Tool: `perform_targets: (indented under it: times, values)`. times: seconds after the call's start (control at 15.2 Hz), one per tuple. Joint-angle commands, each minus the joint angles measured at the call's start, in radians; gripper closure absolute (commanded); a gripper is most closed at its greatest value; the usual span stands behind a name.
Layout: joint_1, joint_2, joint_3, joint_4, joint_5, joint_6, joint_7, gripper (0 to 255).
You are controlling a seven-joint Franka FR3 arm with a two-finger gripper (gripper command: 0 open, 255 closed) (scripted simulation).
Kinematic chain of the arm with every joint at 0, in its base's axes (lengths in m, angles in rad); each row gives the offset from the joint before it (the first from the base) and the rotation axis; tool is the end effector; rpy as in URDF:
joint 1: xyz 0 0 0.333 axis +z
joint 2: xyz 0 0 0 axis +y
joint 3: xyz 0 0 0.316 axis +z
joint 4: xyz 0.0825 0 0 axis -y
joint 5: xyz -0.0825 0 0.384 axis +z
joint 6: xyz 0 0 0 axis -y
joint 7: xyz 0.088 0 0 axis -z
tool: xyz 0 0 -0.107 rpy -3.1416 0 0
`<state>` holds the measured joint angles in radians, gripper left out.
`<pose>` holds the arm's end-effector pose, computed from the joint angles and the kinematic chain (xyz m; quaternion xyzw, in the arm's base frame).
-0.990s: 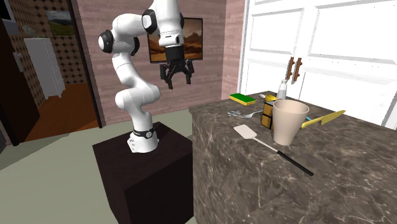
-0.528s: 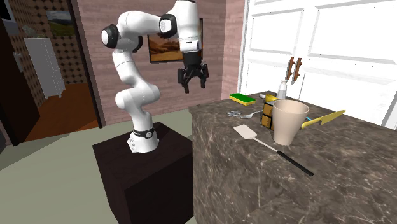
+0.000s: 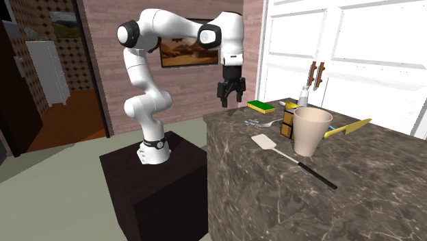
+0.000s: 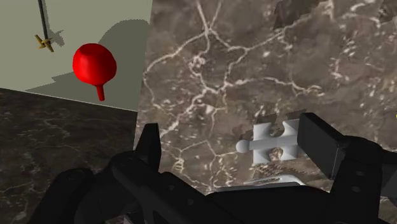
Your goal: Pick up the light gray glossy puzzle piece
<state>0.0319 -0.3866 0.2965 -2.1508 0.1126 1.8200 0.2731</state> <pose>0.4162 0.1676 0.5533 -0.9998 -0.0056 -0.0201 0.0056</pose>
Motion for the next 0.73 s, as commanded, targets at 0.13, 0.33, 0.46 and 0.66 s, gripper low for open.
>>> perform_targets:
  times: [0.13, 0.33, 0.46, 0.66]
  values:
    - [0.012, 0.153, 0.068, 0.098, -0.034, 0.026, 0.068, 0]
    - [0.022, 0.237, 0.099, 0.156, -0.062, 0.033, 0.106, 0]
    - [0.023, 0.24, 0.1, 0.133, -0.063, 0.059, 0.107, 0]
    - [0.024, 0.246, 0.102, 0.098, -0.064, 0.099, 0.108, 0]
